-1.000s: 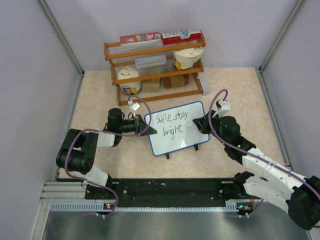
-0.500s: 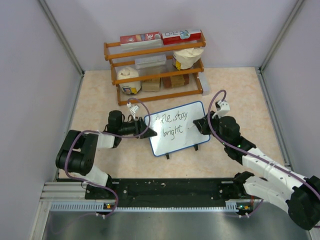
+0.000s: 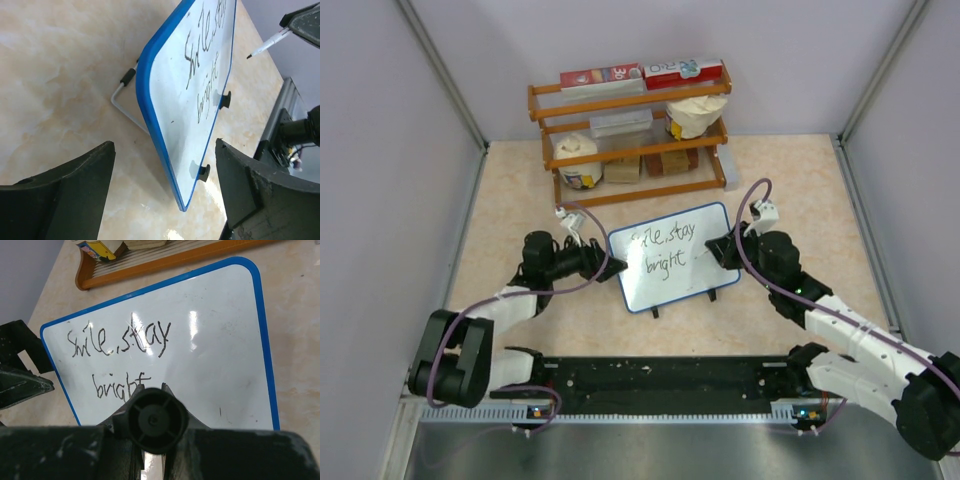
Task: Write a sentence on the whiteboard
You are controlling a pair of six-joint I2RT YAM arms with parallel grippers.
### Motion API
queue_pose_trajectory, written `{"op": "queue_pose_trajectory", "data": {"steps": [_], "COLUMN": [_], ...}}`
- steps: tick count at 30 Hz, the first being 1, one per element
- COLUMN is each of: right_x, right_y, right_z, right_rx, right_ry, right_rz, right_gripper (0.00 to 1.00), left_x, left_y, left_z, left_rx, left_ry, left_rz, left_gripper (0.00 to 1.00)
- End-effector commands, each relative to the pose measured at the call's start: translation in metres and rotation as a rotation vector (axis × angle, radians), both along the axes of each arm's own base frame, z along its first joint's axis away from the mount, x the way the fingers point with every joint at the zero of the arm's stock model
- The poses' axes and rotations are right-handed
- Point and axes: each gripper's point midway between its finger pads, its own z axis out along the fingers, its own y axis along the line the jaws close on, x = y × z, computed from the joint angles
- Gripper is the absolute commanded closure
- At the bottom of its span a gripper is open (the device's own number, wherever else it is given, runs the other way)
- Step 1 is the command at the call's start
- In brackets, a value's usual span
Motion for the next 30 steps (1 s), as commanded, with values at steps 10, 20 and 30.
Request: {"op": "queue_pose_trajectory", "data": {"steps": [10,20,30], "right_x": [0.005,0.0,-0.022], "right_y": [0.004,0.005,0.012], "right_z": [0.036,0.033,0.008], "right_rx": [0.041,0.051,0.081], "right_ry": [-0.074,-0.064,0.047], "right_rz": [0.017,0.031,0.1], "right_gripper": [1.0,1.0,1.0], "left_x": [0.011,0.011,0.011], "left_y": [0.031,0.032,0.032], "left_z": [0.016,0.016,0.016], "left_rx": [0.086,0.085,0.082], "left_ry": [-0.163,-0.162,-0.159], "left_rz": [0.221,0.225,0.226], "left_gripper": [0.09,0.07,0.07]}}
